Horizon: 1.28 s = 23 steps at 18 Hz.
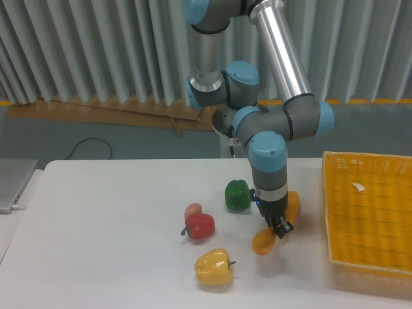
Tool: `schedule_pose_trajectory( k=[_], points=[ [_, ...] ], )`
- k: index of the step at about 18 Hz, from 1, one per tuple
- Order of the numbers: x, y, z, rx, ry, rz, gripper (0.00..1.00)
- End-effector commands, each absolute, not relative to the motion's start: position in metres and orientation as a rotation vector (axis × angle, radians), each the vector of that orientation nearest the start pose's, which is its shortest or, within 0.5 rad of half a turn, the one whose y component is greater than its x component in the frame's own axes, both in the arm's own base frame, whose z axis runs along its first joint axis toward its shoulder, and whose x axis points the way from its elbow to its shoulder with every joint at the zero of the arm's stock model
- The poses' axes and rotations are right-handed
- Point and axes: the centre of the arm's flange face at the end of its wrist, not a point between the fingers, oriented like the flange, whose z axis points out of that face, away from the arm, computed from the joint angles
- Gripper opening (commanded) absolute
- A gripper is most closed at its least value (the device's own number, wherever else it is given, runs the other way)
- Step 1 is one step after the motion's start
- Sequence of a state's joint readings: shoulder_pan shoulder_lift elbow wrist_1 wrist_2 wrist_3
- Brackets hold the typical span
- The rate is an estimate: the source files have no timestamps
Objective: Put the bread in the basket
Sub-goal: 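Lift the bread loaf up off the table, then carry the held bread over the orange basket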
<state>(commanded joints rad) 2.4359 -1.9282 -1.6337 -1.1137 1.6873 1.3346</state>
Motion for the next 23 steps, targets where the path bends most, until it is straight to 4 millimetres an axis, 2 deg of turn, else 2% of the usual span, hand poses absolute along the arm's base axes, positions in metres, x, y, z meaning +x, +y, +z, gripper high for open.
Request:
schedule_pose_trajectory(
  k=[6, 7, 10, 13, 14, 17, 20, 23],
  points=[
    [-0.398, 0.461, 0.324, -3.155, 0.696, 0.080, 0.10],
    [-0.397, 0.449, 0.343, -3.159, 0.671, 0.085, 0.10],
    [-0.383, 0.434, 0.375, -3.161, 0.660, 0.046, 0.10],
    [-0.374, 0.430, 0.394, -3.156, 0.655, 0.017, 0.10],
    [-0.371, 0.430, 0.406, -3.131, 0.646, 0.019, 0.10],
    [-0.383, 0.416, 0.420, -3.103, 0.580, -0.013, 0.11],
    [-0.388, 0.413, 0.434, -3.106, 0.564, -0.021, 0.14],
    [-0.399, 0.404, 0.438, -3.110, 0.530, -0.015, 0.14]
  ],
)
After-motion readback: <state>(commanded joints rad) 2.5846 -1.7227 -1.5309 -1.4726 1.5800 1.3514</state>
